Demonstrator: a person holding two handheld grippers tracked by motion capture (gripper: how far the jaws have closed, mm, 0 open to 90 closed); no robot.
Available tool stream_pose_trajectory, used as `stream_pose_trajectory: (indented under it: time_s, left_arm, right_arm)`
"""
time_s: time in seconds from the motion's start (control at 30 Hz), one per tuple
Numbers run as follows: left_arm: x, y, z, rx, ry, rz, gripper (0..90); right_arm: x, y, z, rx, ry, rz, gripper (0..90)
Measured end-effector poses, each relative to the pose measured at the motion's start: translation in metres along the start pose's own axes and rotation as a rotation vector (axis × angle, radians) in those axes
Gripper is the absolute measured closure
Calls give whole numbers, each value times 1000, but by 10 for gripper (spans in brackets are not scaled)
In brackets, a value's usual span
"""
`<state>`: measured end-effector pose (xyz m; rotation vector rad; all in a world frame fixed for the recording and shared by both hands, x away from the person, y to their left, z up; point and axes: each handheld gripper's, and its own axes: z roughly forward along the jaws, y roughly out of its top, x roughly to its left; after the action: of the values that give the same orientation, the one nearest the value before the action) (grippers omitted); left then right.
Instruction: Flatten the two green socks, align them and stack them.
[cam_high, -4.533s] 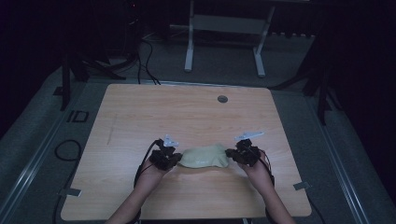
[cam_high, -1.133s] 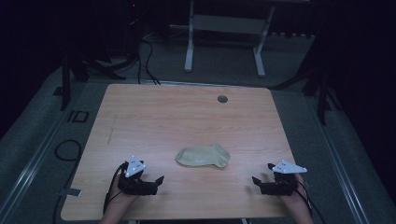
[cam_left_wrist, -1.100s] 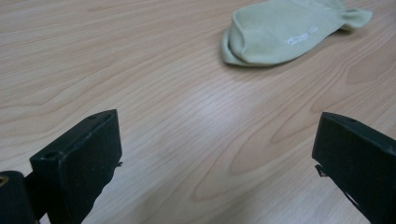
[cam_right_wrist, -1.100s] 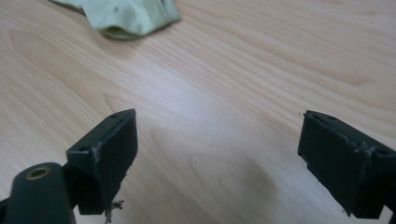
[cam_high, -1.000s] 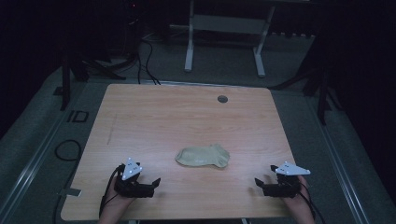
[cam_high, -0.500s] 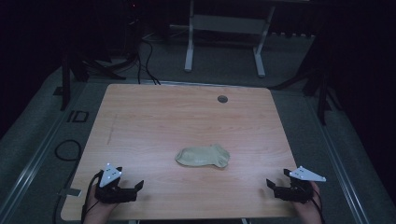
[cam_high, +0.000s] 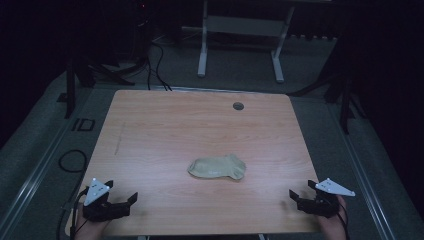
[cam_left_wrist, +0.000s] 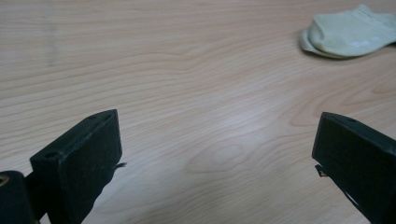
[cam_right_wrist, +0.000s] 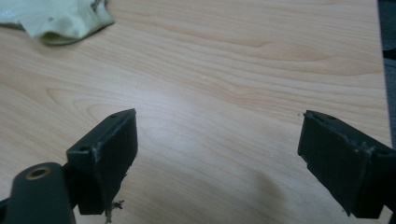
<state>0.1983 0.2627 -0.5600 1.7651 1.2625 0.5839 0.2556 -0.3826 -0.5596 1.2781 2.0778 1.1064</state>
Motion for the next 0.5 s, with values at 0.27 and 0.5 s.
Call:
stream_pose_trajectory:
  time_s: [0.27, 0.5]
  left_arm:
    - [6, -5, -4, -1, 9, 26, 17]
    - [11, -8, -5, 13, 30, -4, 17]
  right_arm:
    - [-5, -3, -1, -29, -26, 21, 121]
    - [-7, -4, 1, -16, -50, 24, 122]
